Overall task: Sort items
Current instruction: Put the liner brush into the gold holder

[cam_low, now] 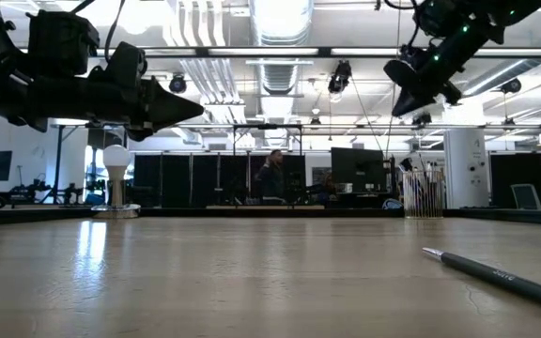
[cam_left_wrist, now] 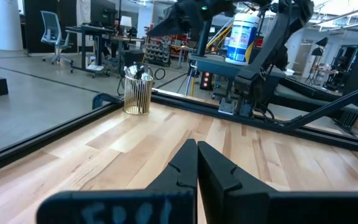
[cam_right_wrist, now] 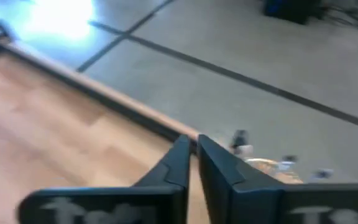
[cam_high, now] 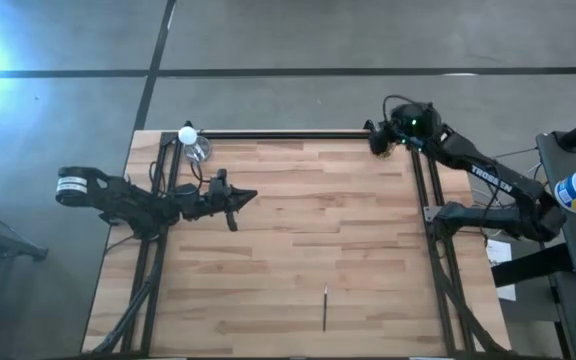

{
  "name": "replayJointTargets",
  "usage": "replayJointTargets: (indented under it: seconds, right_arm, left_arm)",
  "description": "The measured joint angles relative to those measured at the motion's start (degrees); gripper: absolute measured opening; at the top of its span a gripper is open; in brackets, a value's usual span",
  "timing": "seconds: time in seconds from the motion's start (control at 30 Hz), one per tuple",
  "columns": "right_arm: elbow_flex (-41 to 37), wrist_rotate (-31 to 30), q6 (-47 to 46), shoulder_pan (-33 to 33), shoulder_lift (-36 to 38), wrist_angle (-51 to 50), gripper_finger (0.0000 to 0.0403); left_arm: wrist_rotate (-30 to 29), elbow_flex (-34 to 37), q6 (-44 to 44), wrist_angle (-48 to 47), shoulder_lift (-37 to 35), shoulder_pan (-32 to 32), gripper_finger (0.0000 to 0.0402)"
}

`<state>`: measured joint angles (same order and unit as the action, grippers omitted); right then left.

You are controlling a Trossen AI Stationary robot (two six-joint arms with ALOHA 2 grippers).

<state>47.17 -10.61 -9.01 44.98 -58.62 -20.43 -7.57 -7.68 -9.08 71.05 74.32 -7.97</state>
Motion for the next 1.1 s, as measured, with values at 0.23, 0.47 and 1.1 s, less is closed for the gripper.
replayJointTargets:
  seconds: [0.23, 0.47, 1.1]
  right_arm:
    - [-2.1, -1.8, -3.3, -14.9, 1.1, 2.1, 0.0009]
    - [-6.2, -3.3, -4.5, -29.7, 0.9, 11.6, 0.0008]
    - [-1.2, 0.5, -9.7, -42.3, -13.7, 15.9, 0.0008]
  left_arm:
    - [0.0, 0.0, 0.0, 0.0, 0.0, 0.0, 0.0005]
    - [0.0, 0.0, -0.1, -1.2, 0.0, 0.0, 0.0005]
    - [0.0, 0.0, -3.5, -5.1, 0.0, 0.8, 0.0005]
